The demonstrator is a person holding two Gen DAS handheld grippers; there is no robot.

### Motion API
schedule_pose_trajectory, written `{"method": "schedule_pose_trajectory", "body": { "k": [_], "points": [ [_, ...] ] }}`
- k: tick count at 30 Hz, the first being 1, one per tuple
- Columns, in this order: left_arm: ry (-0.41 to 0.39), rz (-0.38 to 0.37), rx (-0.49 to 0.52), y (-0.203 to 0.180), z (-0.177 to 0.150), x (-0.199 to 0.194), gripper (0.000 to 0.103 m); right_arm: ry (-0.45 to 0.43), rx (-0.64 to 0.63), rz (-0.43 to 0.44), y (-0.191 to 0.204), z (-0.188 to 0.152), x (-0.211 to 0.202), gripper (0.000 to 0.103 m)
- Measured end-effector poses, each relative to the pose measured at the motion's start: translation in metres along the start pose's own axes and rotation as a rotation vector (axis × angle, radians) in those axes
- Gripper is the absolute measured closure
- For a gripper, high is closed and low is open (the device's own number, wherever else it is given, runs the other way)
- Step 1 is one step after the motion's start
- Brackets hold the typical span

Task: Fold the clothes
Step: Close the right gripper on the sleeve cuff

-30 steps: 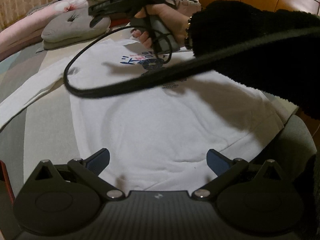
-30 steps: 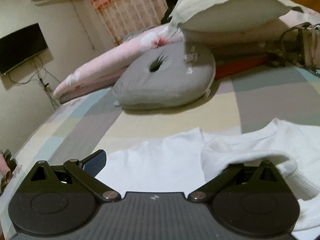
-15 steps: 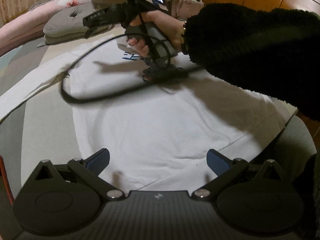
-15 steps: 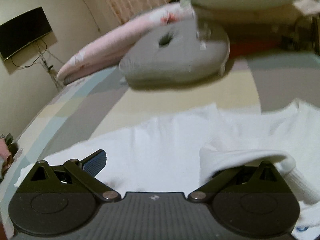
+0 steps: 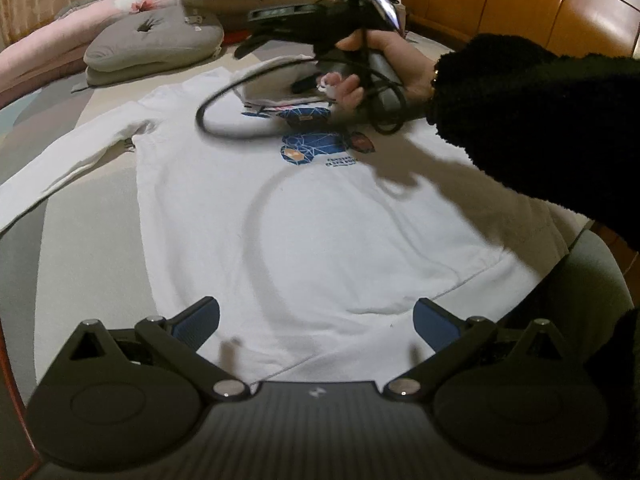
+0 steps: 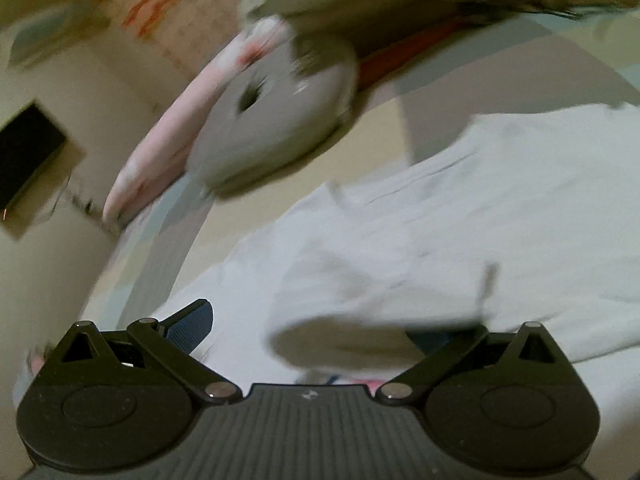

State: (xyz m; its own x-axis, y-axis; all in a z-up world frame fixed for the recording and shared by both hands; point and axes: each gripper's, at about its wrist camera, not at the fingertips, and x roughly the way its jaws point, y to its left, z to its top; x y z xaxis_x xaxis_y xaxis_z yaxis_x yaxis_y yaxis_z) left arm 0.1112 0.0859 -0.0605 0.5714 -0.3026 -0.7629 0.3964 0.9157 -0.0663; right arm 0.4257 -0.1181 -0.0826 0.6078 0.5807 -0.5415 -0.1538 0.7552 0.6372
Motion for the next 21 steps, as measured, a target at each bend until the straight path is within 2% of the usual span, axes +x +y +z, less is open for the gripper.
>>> {"method": "schedule_pose_trajectory", "body": {
  "k": [3,6,9,13,15,18,21],
  "points": [
    [0.004,0.007,-0.001,0.001,-0.001,0.002,0.001,-0.009,0.076,0.042,-0.008,0.008,0.004,0.000],
    [0.004,0.012,-0.009,0.000,-0.003,0.000,0.001,-0.002,0.081,0.071,0.002,0.015,0.013,0.000],
    [0.008,0.024,-0.020,0.002,-0.005,-0.001,0.001,0.026,0.058,0.142,0.024,0.018,0.025,0.000],
    [0.008,0.042,-0.031,0.004,-0.004,-0.003,0.001,0.066,-0.033,0.248,0.069,0.020,0.038,0.000],
    [0.007,0.046,-0.035,0.005,-0.004,-0.005,0.001,0.074,-0.111,0.274,0.091,0.019,0.040,0.000],
    [0.006,0.050,-0.038,0.006,-0.004,-0.007,0.001,0.079,-0.229,0.273,0.114,0.014,0.039,0.000],
    [0.006,0.050,-0.038,0.007,-0.005,-0.006,0.001,0.077,-0.283,0.233,0.111,0.011,0.030,0.000]
  ]
}}
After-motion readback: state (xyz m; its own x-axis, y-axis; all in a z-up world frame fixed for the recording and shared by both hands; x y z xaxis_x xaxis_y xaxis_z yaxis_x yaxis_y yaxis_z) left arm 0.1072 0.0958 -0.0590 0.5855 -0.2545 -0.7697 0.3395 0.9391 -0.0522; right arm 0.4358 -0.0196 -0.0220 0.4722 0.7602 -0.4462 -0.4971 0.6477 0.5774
